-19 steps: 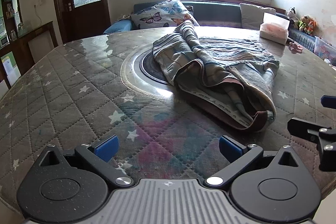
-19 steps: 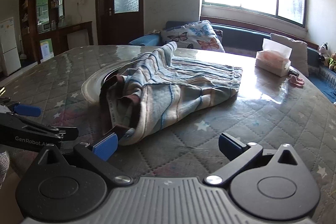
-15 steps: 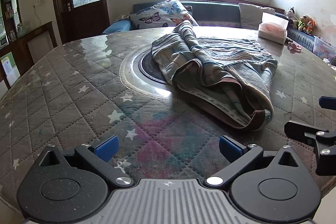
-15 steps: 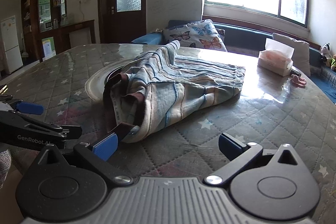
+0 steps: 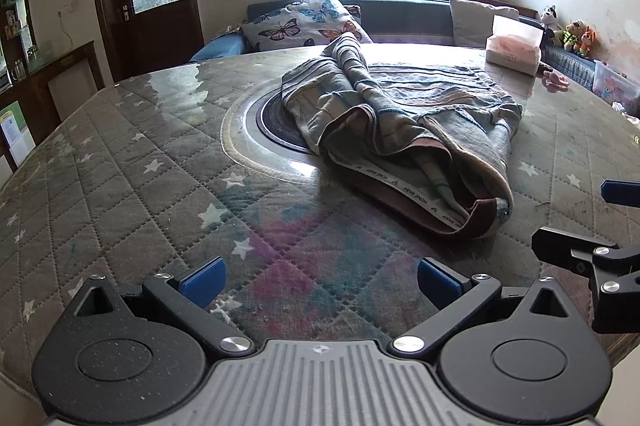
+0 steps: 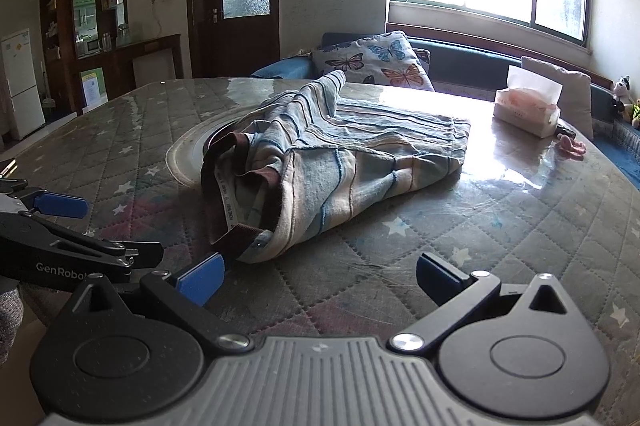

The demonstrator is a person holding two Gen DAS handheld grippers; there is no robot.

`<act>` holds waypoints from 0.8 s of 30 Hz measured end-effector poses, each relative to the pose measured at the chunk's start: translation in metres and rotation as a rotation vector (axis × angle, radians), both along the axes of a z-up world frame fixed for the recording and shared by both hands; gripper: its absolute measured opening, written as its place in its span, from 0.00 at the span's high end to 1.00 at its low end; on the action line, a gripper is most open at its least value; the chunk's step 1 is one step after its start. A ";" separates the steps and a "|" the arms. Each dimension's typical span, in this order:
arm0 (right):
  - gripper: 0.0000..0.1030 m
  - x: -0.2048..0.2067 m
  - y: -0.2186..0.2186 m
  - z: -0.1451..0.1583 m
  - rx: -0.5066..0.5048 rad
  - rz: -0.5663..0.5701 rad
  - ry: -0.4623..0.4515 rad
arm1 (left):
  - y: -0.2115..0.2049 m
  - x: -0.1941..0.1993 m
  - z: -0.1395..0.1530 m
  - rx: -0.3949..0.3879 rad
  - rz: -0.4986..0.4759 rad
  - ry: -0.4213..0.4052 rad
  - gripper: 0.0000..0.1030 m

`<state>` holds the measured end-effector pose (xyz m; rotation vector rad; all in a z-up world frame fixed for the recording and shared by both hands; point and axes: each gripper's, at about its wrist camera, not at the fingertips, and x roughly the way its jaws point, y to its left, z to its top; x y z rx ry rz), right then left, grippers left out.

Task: Fold clothes
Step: 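Approach the crumpled striped cloth with both grippers open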

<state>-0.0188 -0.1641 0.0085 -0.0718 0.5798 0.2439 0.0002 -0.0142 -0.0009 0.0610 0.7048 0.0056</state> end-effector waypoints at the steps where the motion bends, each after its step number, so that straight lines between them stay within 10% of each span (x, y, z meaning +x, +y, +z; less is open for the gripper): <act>1: 0.00 0.000 0.000 -0.001 0.000 -0.003 0.002 | 0.000 0.000 0.000 0.001 0.000 0.002 0.00; 24: 0.00 0.012 0.006 -0.001 -0.018 0.019 0.026 | -0.003 0.010 0.000 0.004 -0.017 0.012 0.00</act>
